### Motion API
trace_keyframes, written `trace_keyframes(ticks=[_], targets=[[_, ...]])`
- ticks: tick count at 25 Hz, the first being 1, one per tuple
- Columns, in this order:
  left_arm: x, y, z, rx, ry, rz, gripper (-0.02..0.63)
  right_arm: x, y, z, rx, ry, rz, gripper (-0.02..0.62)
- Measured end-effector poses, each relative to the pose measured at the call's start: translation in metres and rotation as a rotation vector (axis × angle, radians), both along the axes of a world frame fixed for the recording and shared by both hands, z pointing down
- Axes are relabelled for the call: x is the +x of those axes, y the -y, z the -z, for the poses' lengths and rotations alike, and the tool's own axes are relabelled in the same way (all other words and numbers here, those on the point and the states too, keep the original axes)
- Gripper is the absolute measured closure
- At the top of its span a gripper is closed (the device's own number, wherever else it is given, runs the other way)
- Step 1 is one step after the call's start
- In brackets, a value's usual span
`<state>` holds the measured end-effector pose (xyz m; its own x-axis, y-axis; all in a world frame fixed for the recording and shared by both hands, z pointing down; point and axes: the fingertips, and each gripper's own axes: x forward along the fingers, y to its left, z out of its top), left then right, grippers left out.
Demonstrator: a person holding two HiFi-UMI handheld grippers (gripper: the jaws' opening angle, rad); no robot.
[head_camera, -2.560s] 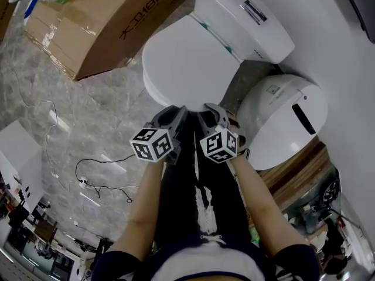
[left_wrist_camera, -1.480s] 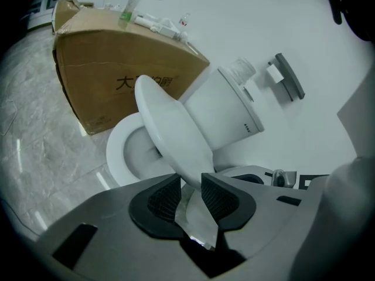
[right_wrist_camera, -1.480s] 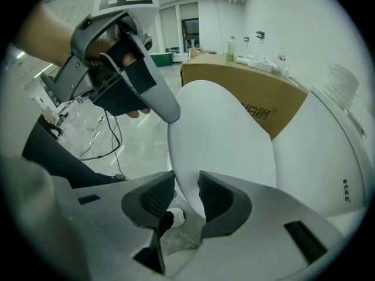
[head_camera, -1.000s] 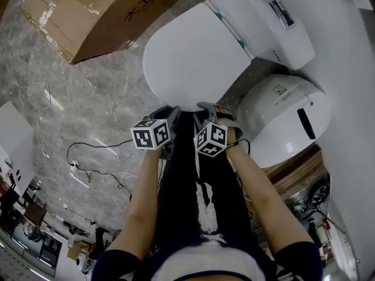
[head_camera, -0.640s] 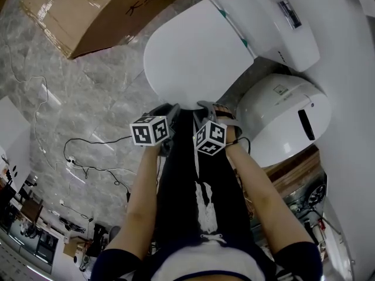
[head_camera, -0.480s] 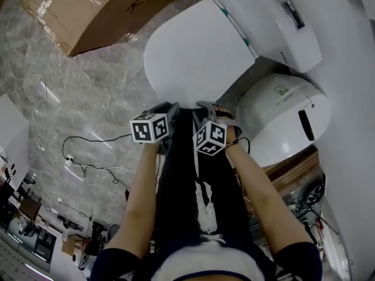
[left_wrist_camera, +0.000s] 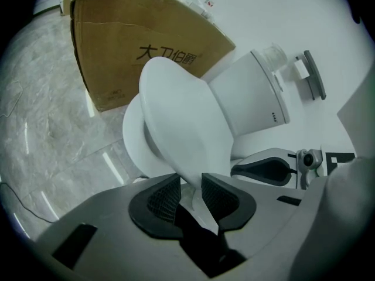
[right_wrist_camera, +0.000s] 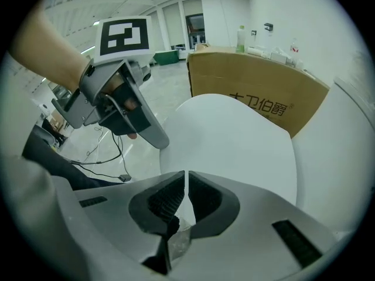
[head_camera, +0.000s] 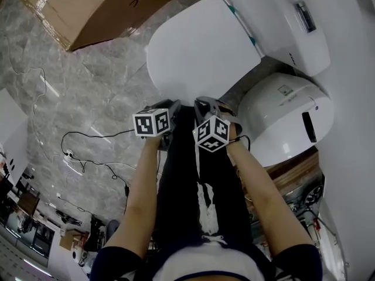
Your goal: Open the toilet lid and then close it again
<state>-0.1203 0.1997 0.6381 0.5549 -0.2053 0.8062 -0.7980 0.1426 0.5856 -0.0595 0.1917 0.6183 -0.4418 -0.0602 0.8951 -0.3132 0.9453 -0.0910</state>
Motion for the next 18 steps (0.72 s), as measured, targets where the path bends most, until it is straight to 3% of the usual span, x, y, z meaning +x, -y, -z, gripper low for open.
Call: trace_keyframes(ticks=[18], targets=[[-0.012, -0.011, -0.051, -0.081, -0.027, -0.005, 0.492, -0.010, -0.003, -0.015, -0.105, 0.036, -0.053, 0.588]])
